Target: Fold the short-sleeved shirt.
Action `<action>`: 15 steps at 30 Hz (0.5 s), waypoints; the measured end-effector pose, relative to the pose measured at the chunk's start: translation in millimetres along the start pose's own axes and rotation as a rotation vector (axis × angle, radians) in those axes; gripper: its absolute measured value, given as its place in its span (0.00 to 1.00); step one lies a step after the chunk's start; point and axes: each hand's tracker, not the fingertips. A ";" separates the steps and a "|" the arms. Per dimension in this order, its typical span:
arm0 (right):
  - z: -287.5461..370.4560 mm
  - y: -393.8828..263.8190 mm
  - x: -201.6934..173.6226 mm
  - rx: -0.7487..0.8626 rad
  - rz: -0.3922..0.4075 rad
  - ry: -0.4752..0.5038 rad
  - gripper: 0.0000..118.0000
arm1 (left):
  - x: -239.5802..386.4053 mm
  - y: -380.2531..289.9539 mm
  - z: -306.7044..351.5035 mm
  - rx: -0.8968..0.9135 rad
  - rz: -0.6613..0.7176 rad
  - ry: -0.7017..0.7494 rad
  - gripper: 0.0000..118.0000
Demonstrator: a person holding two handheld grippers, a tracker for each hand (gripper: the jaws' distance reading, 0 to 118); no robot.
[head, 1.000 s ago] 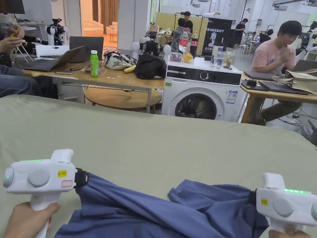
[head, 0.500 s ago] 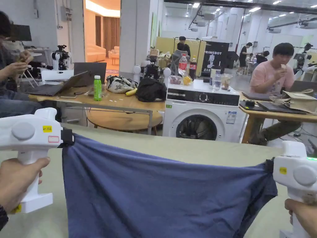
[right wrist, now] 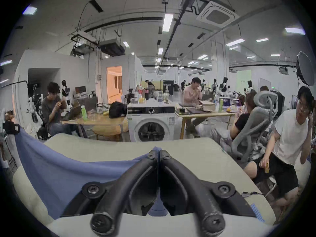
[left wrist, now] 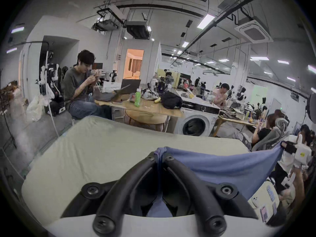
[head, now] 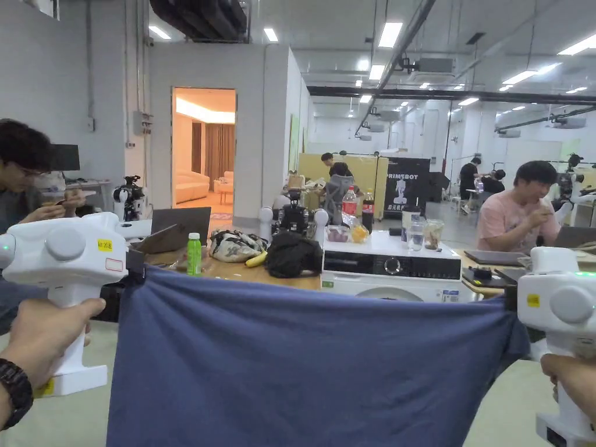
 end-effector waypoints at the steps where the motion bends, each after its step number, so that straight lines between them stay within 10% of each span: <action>1: -1.0 11.0 -2.0 0.016 -0.007 -0.001 0.00 | 0.8 9.5 0.0 0.001 -0.009 0.004 0.00; 15: 11.9 130.6 -39.9 0.207 0.073 -0.055 0.00 | 7.5 117.6 27.0 0.177 -0.042 0.037 0.00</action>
